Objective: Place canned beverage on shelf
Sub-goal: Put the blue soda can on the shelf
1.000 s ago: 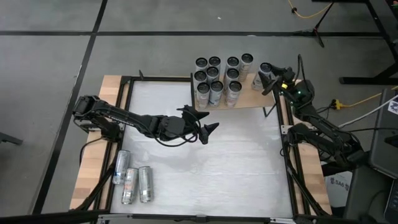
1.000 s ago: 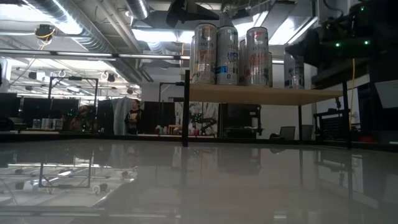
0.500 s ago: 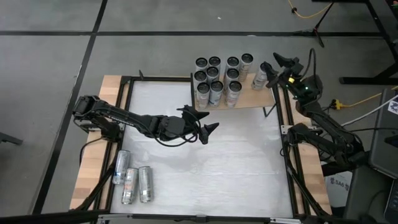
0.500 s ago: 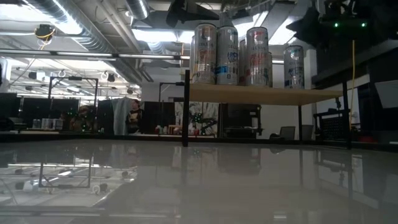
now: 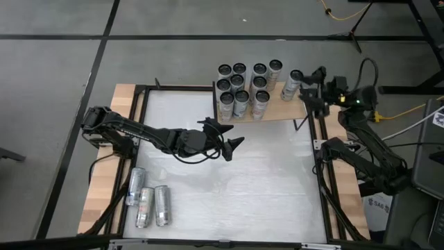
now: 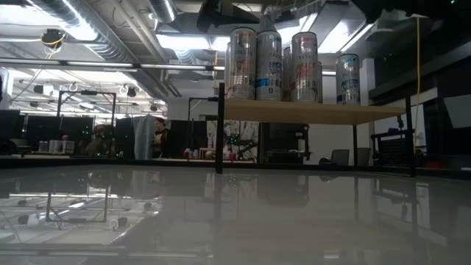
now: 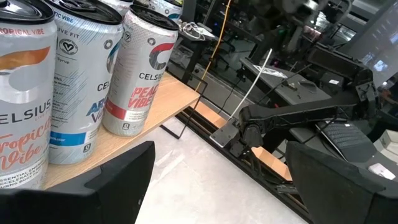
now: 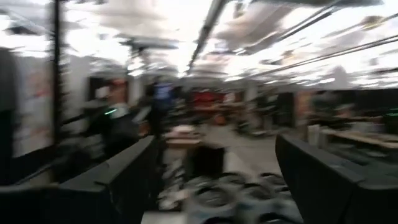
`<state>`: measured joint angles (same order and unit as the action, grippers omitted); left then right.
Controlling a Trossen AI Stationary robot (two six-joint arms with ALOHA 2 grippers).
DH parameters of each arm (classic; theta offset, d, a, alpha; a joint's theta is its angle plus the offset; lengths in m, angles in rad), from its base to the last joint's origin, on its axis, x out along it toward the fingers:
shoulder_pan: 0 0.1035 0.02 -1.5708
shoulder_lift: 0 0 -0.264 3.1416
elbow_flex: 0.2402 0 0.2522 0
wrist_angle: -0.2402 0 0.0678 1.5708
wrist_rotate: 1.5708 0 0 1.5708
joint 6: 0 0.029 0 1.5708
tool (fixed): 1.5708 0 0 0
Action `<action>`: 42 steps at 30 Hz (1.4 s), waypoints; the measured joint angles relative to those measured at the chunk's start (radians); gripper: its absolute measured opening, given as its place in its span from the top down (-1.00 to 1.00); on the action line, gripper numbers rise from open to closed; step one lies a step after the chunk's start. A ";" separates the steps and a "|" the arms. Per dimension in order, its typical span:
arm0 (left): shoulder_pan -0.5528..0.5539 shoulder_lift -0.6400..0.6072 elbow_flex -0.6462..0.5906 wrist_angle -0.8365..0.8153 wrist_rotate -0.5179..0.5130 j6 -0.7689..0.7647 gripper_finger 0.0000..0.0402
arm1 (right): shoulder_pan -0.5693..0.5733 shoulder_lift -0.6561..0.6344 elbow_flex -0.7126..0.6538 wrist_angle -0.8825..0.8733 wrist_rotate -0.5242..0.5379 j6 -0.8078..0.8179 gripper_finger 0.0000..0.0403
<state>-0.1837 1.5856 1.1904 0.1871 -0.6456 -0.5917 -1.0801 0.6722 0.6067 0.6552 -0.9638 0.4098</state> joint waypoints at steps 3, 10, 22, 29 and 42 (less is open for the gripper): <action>0.000 0.000 0.000 0.000 0.000 0.000 -0.77 | 0.000 -0.024 0.000 -0.011 -0.108 0.046 -0.57; -0.001 0.000 0.000 0.000 0.000 0.000 -0.77 | 0.001 -0.140 0.000 -0.188 -0.172 0.124 -0.57; -0.001 0.000 0.000 0.000 0.000 0.000 -0.77 | 0.001 -0.317 -0.001 -0.800 0.066 -0.163 -0.57; -0.001 0.000 0.000 0.000 0.000 0.000 -0.77 | 0.000 -0.305 -0.001 -0.993 0.327 -0.313 -0.57; -0.001 0.000 0.000 0.000 0.000 0.000 -0.77 | 0.000 -0.085 -0.001 -1.048 0.399 -0.429 -0.57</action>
<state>-0.1844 1.5856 1.1908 0.1871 -0.6453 -0.5915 -1.0798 0.5870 0.6060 -0.3928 -0.5648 -0.0195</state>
